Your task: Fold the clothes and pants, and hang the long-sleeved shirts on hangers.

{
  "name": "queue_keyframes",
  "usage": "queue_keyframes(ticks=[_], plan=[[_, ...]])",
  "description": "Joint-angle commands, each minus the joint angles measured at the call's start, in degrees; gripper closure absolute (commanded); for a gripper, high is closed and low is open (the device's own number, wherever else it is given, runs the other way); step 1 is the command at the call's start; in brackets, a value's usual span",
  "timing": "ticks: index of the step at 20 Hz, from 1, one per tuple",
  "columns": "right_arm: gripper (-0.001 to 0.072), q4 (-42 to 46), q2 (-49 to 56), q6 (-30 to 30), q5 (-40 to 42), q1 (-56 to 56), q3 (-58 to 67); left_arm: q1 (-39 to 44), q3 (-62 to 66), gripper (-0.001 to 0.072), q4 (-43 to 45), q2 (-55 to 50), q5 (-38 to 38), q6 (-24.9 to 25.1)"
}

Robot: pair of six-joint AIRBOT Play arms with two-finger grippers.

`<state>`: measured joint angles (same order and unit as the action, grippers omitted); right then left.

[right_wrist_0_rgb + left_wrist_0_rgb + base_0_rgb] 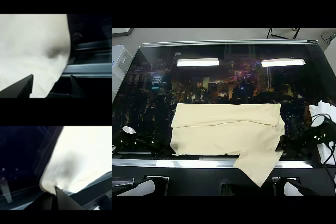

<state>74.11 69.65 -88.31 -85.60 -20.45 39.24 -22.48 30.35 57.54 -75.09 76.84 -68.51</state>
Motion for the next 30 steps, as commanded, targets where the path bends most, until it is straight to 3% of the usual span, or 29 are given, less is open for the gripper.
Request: queue_keyframes(ticks=[1, 5, 6, 8, 9, 13, 16, 24, 30], plan=[[0.0146, -5.4, -1.6, 2.6, 4.4, 0.0, -8.4, 0.0, -0.1, 0.0683, -0.2, 0.1, -0.1, 0.0], [0.015, -7.8, -1.6, 2.6, 7.4, 0.0, -12.2, 0.0, -0.1, 0.0683, -0.2, 0.1, 0.1, 0.0], [0.0192, -8.4, -1.6, 2.4, 7.9, 0.0, -12.6, 0.0, -0.1, 0.0683, -0.2, 0.1, 0.1, 0.0], [0.0586, -10.9, -1.7, 2.5, 7.6, 0.0, -12.7, 0.0, -0.1, 0.0683, -0.3, 0.3, 0.3, 0.0], [0.068, -12.1, -1.7, 3.1, 6.3, 0.0, -12.3, 0.0, 0.0, 0.0683, -0.5, 0.6, 0.3, 0.0], [0.0679, -12.8, -1.7, 4.7, -0.2, 0.0, -1.7, 0.1, 6.4, 0.0683, -0.9, 2.5, 4.6, 0.0], [0.0681, -12.9, 0.4, 1.6, 1.5, 0.1, 12.0, 0.3, 16.4, 0.0683, -2.1, 1.0, 5.4, -2.1], [0.0679, -15.3, 28.0, -4.7, 7.5, 7.1, 45.1, 6.7, 48.7, 0.0682, -2.6, -23.2, 6.7, -10.0], [0.0677, -18.1, 35.7, -5.1, 9.0, 7.2, 47.5, 10.0, 65.4, 0.0679, -3.1, -37.3, 8.0, -11.9]])
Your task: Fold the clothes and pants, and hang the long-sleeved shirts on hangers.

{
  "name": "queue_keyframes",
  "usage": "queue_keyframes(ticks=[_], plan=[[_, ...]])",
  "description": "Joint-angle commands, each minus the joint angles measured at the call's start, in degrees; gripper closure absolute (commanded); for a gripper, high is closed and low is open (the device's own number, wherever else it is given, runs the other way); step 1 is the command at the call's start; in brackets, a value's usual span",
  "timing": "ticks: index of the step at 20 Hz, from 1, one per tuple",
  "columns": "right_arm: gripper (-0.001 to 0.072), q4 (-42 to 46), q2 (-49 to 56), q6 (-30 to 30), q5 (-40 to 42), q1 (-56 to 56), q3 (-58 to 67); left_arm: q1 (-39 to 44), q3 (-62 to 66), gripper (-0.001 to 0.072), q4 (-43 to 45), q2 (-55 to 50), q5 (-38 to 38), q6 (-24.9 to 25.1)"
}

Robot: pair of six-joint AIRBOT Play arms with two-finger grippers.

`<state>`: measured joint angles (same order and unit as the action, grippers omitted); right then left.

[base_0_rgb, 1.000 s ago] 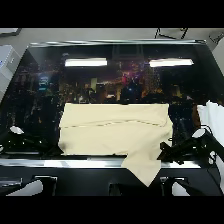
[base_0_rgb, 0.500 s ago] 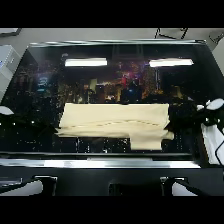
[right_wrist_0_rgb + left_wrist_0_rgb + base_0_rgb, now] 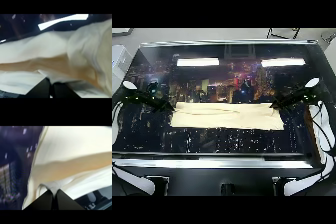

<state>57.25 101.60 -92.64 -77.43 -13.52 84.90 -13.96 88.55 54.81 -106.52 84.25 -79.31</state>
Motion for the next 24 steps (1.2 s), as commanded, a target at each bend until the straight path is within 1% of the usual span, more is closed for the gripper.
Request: queue_keyframes(ticks=[1, 2, 3, 4, 5, 6, 7, 9, 10, 13, 15, 18, 20, 22, 23, 24], plan=[[0.0675, -1.5, 4.2, -0.8, 0.9, 0.3, 1.8, 1.6, 7.9, 0.0665, -0.4, -6.6, 0.6, -1.2], [0.067, -1.9, 4.1, -0.7, 0.9, 0.2, 1.9, 1.5, 7.9, 0.0656, -0.4, -6.7, 0.9, -1.1], [0.0616, -2.7, 3.7, -0.7, 0.9, 0.0, 1.9, 1.0, 8.0, 0.0595, -0.4, -6.6, 2.0, -1.1], [0.0513, -3.0, 2.9, -0.5, 0.7, -0.7, 2.1, 0.2, 8.4, 0.0334, -0.4, -6.6, 4.5, -1.2], [0.0368, -3.0, 1.8, 1.2, -0.4, -1.8, 2.5, -0.8, 9.2, 0.0078, -0.4, -6.4, 7.6, -1.6], [0.0236, -2.4, 0.5, 3.9, -2.4, -3.7, 2.8, -2.2, 10.0, 0.0041, -0.4, -5.9, 10.1, -1.8], [0.0102, -1.7, -0.5, 4.6, -4.9, -6.3, 2.8, -3.6, 10.6, 0.004, -0.4, -5.0, 11.3, -1.8], [0.0018, 0.7, -0.6, 4.6, -10.9, -12.0, 2.5, -6.4, 10.8, 0.004, -0.4, -2.3, 11.5, -3.5], [0.0002, 2.0, -0.5, 4.8, -11.9, -14.0, 1.6, -7.7, 10.8, 0.004, -0.4, -0.8, 11.6, -4.2], [-0.0004, 2.0, -0.1, 7.8, -7.8, -16.3, -4.5, -8.9, 10.8, 0.004, -0.4, 3.8, 12.7, -4.8], [-0.0005, -2.5, 1.6, 11.6, -5.5, -16.3, -7.6, -8.4, 10.8, 0.0041, -0.4, 6.8, 12.8, -5.8], [-0.0006, -10.1, 5.2, 16.1, -5.8, -15.4, -8.2, -6.4, 10.8, 0.0041, -0.7, 10.5, 12.8, -6.3], [-0.0005, -12.9, 6.5, 18.9, -5.4, -13.2, -8.2, -4.2, 10.8, 0.004, -0.7, 12.1, 12.8, -6.6], [-0.0003, -13.8, 6.6, 20.9, -4.4, -10.3, -8.2, -1.8, 10.8, 0.0041, -0.9, 13.0, 12.8, -7.3], [0.0013, -13.5, 6.6, 21.4, -4.5, -8.9, -8.2, -0.6, 10.8, 0.0041, -0.9, 13.3, 12.8, -7.3], [0.0056, -12.8, 6.6, 21.4, -4.6, -7.8, -8.2, 0.7, 10.8, 0.0041, -0.9, 13.4, 12.8, -7.3]])
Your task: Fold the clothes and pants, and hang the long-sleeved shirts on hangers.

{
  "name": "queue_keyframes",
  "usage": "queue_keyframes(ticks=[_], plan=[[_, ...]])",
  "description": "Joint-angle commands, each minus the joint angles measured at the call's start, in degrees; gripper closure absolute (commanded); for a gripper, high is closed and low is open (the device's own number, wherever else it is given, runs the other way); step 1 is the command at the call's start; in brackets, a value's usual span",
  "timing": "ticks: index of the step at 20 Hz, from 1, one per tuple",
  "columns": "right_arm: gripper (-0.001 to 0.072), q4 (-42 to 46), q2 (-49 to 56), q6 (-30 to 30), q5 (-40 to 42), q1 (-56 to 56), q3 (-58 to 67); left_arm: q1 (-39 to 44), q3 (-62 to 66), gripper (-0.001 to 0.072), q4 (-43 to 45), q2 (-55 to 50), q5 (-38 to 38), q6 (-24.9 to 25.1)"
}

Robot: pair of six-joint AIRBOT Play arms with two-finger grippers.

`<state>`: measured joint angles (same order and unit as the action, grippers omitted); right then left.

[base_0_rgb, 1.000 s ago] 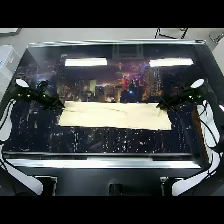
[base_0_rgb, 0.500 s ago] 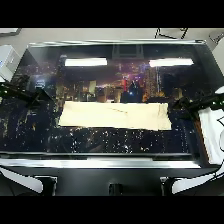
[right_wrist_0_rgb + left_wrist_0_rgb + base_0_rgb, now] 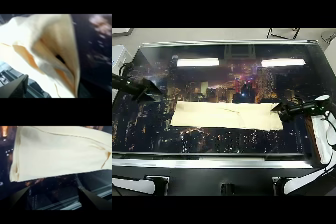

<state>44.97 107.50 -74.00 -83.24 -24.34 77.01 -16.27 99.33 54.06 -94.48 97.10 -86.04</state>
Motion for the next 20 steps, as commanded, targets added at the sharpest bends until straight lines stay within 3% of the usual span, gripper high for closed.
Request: queue_keyframes(ticks=[1, 2, 3, 4, 5, 7, 8, 10, 11, 14, 16, 20], plan=[[0.0098, 0.1, 0.5, 3.2, 0.3, 4.2, -0.2, 4.3, 0.1, 0.004, -0.2, 1.4, -0.1, -0.6], [0.0129, 0.9, 0.0, 4.1, -0.2, 5.3, -0.2, 5.9, 0.0, 0.004, -0.2, 1.4, -0.5, -0.6], [0.0219, 2.3, -0.8, 4.4, -0.2, 6.3, -0.2, 7.3, 0.0, 0.0041, -0.2, 1.4, -1.5, -0.5], [0.0502, 4.1, -1.9, 4.0, 0.3, 7.4, -0.2, 9.1, 0.0, 0.0041, -0.2, 1.4, -3.1, -0.5], [0.0675, 6.0, -3.0, 0.8, 1.5, 8.2, -0.2, 10.9, 0.0, 0.0041, -0.1, 1.3, -4.9, -0.5], [0.068, 7.2, -5.6, -2.5, 1.8, 9.3, -0.2, 15.2, -0.2, 0.005, -0.1, 1.1, -10.1, -0.3], [0.068, 7.2, -7.4, -4.0, 1.3, 9.8, -0.2, 17.7, -0.8, 0.0139, -0.1, 1.1, -14.3, -0.3], [0.068, 7.4, -11.9, -7.3, 0.3, 10.5, -0.2, 23.8, -3.8, 0.0616, -0.1, 1.0, -23.5, 0.0], [0.068, 7.5, -14.4, -8.7, 0.0, 11.1, -0.2, 27.2, -5.9, 0.0675, -0.1, 0.8, -27.7, 0.9], [0.068, 8.4, -22.6, -14.0, -1.4, 13.4, -0.2, 38.3, -11.8, 0.0681, -0.2, -2.9, -37.8, 0.7], [0.068, 8.5, -27.6, -17.2, -2.4, 15.1, -0.2, 44.0, -12.4, 0.0681, -1.1, -7.4, -41.0, -2.4], [0.068, 8.3, -36.3, -22.9, -2.8, 17.9, -0.2, 50.1, -12.4, 0.0682, -14.2, -15.6, -45.6, -3.4]])
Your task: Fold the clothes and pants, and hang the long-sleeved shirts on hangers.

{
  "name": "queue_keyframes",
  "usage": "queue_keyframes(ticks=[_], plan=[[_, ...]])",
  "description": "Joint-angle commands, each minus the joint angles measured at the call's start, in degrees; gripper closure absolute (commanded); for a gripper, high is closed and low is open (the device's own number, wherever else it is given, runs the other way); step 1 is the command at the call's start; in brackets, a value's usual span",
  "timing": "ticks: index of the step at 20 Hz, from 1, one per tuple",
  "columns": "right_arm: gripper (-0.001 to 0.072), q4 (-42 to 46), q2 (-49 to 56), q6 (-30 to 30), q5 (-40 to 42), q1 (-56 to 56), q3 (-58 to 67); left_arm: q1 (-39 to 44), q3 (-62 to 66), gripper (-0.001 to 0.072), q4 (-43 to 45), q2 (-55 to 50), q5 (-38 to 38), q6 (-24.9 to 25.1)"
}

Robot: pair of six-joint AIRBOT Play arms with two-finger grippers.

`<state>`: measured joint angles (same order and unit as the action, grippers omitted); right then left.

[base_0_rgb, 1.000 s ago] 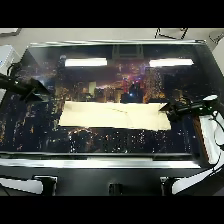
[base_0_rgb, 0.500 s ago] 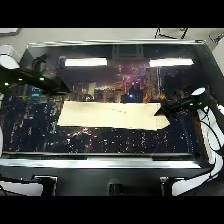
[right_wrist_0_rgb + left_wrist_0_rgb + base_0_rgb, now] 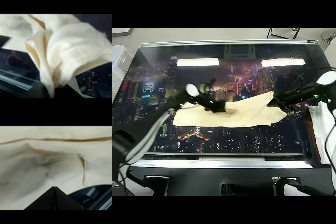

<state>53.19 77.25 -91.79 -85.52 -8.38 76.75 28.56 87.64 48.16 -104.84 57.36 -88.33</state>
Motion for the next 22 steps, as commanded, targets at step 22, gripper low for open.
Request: queue_keyframes(ticks=[22], plan=[[0.068, -19.0, 0.6, -4.5, 12.8, 14.3, 0.2, -18.1, 2.1, 0.0686, 7.0, 19.1, -3.3, 4.3]])
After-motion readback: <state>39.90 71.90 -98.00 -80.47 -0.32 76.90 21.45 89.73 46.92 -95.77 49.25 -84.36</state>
